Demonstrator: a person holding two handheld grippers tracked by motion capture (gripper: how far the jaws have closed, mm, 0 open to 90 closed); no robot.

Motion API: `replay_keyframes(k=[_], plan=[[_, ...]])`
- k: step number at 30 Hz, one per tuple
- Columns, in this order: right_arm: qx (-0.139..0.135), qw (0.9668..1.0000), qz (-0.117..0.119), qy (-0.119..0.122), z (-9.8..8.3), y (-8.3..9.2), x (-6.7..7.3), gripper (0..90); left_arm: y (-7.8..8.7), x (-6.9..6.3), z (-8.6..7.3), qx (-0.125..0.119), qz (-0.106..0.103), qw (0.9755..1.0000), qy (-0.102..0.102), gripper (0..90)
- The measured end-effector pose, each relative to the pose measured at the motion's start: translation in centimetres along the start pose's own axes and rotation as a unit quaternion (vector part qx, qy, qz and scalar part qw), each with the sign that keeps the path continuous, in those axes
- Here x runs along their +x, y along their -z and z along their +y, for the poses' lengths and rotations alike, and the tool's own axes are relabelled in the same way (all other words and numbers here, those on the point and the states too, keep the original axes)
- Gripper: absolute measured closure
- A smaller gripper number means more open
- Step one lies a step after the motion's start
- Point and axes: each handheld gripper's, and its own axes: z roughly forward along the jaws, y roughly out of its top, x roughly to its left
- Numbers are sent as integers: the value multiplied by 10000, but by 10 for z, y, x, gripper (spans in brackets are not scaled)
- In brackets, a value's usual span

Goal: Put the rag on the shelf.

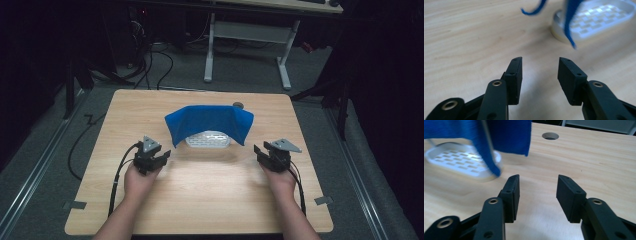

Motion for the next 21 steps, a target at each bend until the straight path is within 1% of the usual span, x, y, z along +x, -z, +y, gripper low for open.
replay_keyframes(k=[2, 3, 4, 5, 7, 8, 10, 11, 12, 13, 14, 15, 16, 17, 18, 20, 21], plan=[[-14, 10000, -8, 79, -5, 9, 4, 514, 8, -4, -6, -27, -106, 9999, 70, 552], [-57, 9998, -21, 182, -11, 19, 10, 488, 12, -7, -9, -13, -119, 9999, 50, 546], [-57, 9998, -21, 182, -11, 19, 10, 488, 15, -10, -11, -15, -109, 9999, -1, 546], [-78, 9996, -23, 267, -13, 22, 12, 476, 22, -14, -15, -30, -122, 9999, -68, 542], [-65, 9991, -2, 409, -19, 34, 19, 458, 32, -19, -20, -97, -180, 9997, -125, 527], [-70, 9990, 14, 452, -23, 38, 21, 456, 36, -21, -23, -134, -203, 9996, -122, 520], [-44, 9987, 63, 506, -28, 46, 25, 459, 43, -26, -31, -148, -348, 9993, -72, 514], [-20, 9987, 114, 504, -31, 48, 27, 459, 47, -30, -37, -118, -440, 9990, 1, 512], [26, 9983, 208, 550, -35, 54, 30, 466, 51, -32, -41, -114, -507, 9986, 58, 507], [39, 9981, 192, 592, -38, 59, 32, 470, 54, -33, -44, -139, -564, 9983, 95, 505], [47, 9981, 179, 589, -41, 62, 34, 470, 56, -35, -46, -155, -597, 9981, 84, 500], [54, 9982, 196, 561, -43, 65, 36, 467, 59, -39, -50, -185, -598, 9980, 29, 497], [43, 9983, 251, 532, -48, 71, 38, 459, 60, -41, -51, -173, -620, 9979, -10, 494], [55, 9980, 265, 577, -51, 73, 41, 453, 60, -41, -50, -148, -621, 9979, -50, 494], [43, 9977, 256, 629, -52, 74, 43, 447, 58, -43, -49, -157, -671, 9976, -51, 494], [61, 9971, 299, 699, -54, 74, 47, 441, 57, -45, -47, -199, -671, 9975, -103, 495], [71, 9970, 309, 712, -54, 73, 48, 441, 55, -46, -46, -180, -676, 9975, -127, 495]])
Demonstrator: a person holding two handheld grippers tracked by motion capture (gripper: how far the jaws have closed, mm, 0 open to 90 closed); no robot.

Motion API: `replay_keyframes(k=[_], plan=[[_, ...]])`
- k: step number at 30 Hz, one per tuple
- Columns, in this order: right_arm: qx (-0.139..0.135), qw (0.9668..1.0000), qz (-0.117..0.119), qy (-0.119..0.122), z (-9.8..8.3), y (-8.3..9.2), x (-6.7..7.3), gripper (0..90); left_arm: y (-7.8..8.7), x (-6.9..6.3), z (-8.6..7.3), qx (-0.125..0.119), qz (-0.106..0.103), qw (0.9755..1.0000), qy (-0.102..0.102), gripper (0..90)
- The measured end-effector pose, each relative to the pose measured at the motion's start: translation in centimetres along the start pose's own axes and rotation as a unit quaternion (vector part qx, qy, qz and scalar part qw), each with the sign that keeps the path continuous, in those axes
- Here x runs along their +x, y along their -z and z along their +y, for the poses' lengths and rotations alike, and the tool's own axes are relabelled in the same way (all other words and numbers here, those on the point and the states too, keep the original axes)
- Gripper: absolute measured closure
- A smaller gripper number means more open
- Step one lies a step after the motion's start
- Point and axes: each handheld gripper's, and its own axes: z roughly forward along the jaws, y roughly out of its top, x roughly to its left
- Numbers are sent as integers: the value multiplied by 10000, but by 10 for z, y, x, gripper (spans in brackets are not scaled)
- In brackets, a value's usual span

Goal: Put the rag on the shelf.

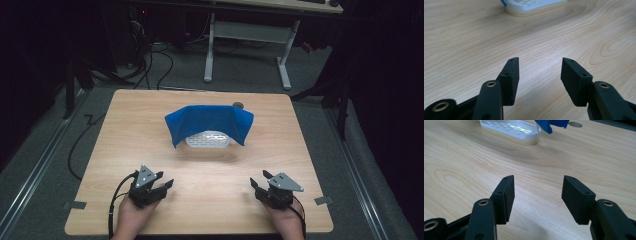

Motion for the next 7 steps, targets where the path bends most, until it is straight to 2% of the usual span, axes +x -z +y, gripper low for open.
replay_keyframes(k=[3, 7], plan=[[53, 10000, 25, -17, 0, -5, 0, 438, -1, -1, 0, 31, -48, 10000, -16, 495], [89, 9999, 16, -68, -2, -6, -3, 432, -1, -1, 0, 40, 19, 10000, -83, 495]])
